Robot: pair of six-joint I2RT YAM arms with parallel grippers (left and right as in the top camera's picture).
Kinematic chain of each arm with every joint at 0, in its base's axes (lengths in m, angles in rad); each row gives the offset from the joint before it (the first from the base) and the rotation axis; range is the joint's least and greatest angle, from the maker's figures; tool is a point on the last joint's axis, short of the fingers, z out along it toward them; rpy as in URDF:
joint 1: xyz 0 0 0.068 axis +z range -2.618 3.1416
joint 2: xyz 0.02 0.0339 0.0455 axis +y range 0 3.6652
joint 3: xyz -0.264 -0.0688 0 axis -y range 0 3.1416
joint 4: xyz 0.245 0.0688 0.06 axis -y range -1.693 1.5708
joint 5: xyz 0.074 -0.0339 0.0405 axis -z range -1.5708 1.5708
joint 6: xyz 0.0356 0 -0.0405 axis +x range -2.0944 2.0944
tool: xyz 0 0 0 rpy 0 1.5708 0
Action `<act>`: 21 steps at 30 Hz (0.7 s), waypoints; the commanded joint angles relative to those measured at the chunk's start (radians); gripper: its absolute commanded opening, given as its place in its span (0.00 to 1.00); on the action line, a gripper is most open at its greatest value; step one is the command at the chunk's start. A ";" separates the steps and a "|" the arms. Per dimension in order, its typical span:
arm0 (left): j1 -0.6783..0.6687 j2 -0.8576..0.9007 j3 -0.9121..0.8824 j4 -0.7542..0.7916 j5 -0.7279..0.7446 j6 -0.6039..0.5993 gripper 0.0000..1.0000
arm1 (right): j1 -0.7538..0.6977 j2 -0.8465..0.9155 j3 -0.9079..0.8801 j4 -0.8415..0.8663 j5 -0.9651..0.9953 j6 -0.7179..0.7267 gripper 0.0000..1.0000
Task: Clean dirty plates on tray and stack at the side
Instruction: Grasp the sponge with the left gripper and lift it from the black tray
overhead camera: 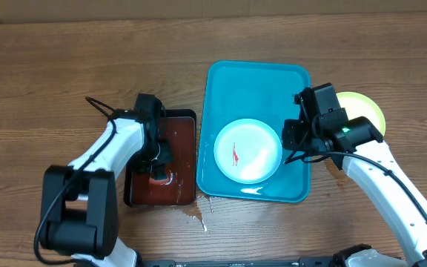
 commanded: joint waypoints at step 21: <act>0.014 -0.280 0.283 -0.237 -0.011 0.073 0.04 | -0.170 0.013 -0.071 0.017 -0.224 -0.117 0.25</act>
